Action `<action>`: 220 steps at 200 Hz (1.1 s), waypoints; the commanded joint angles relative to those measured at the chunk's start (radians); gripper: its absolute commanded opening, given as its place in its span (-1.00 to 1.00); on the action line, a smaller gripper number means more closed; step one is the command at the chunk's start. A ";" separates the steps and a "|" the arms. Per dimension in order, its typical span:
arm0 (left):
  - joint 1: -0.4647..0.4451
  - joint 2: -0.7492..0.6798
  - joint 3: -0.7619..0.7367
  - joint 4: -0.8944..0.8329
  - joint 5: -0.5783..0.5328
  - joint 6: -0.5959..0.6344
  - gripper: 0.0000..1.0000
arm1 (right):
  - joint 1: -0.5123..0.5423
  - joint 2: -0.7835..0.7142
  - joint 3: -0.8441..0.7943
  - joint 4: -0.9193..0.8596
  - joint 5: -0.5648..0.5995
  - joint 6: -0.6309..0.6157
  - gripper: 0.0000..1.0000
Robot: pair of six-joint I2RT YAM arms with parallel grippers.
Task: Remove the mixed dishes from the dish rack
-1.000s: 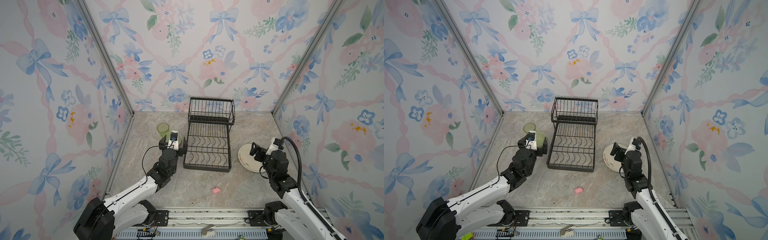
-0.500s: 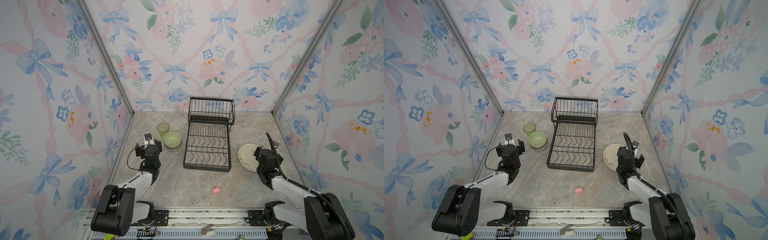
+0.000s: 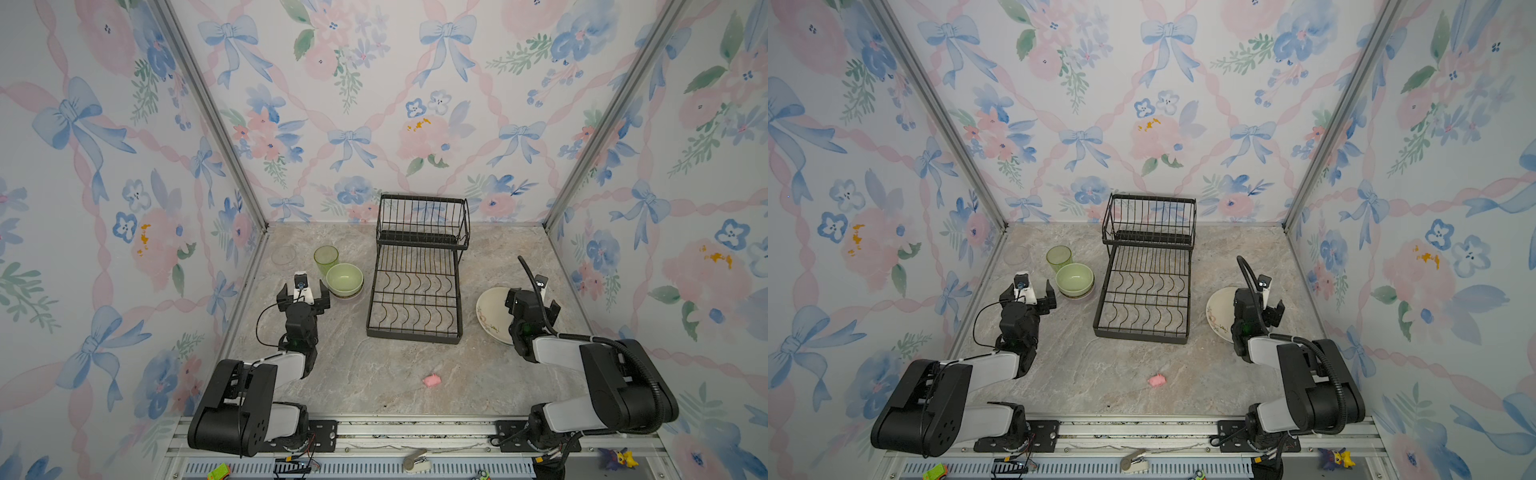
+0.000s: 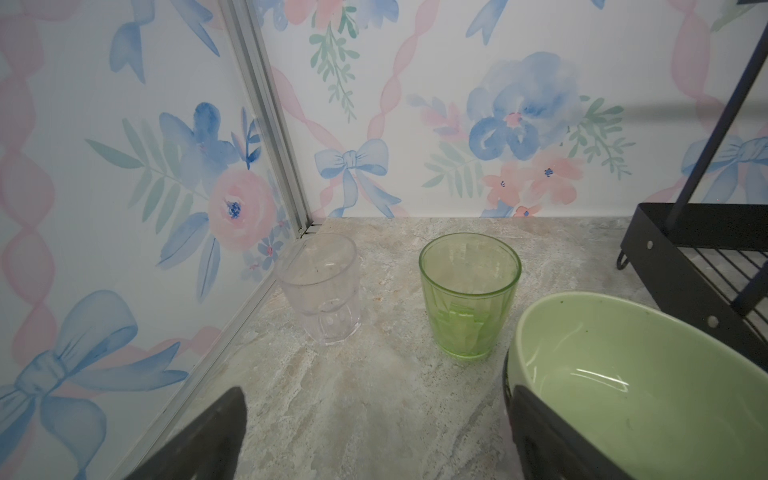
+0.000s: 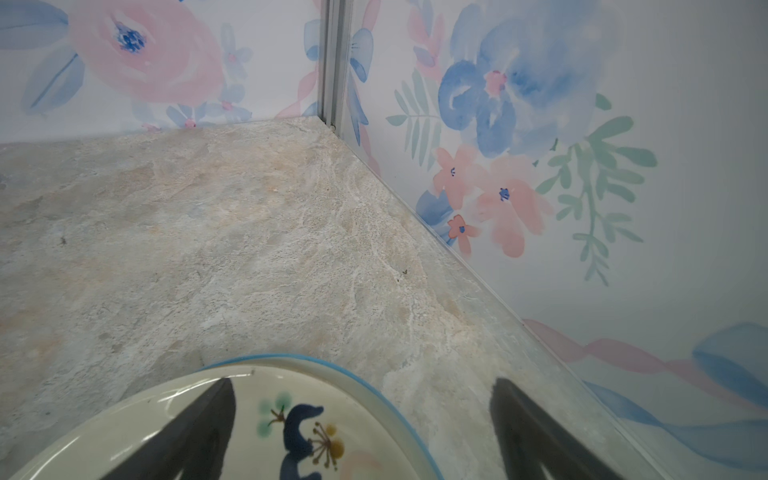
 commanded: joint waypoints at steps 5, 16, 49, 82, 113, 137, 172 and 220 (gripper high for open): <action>0.006 -0.026 -0.039 0.039 0.056 -0.018 0.96 | -0.005 0.007 0.034 0.014 -0.096 -0.046 0.94; 0.006 -0.019 -0.044 0.039 0.055 -0.018 0.96 | -0.002 0.007 0.018 0.047 -0.132 -0.064 0.94; 0.014 0.094 -0.008 0.057 0.062 -0.020 0.96 | 0.017 0.040 0.024 0.090 -0.225 -0.125 0.94; 0.018 0.125 0.003 0.051 0.072 -0.028 0.96 | -0.007 0.032 0.018 0.076 -0.262 -0.105 0.94; 0.028 0.161 0.015 0.058 0.103 -0.029 0.96 | -0.005 0.032 0.009 0.094 -0.278 -0.112 0.94; 0.042 0.212 0.030 0.071 0.129 -0.035 0.96 | -0.056 0.041 0.003 0.102 -0.421 -0.095 0.94; 0.071 0.241 -0.002 0.138 0.187 -0.054 0.96 | -0.074 0.077 -0.031 0.197 -0.488 -0.098 0.94; 0.066 0.257 -0.020 0.198 0.144 -0.056 0.96 | -0.070 0.082 -0.037 0.216 -0.491 -0.106 0.94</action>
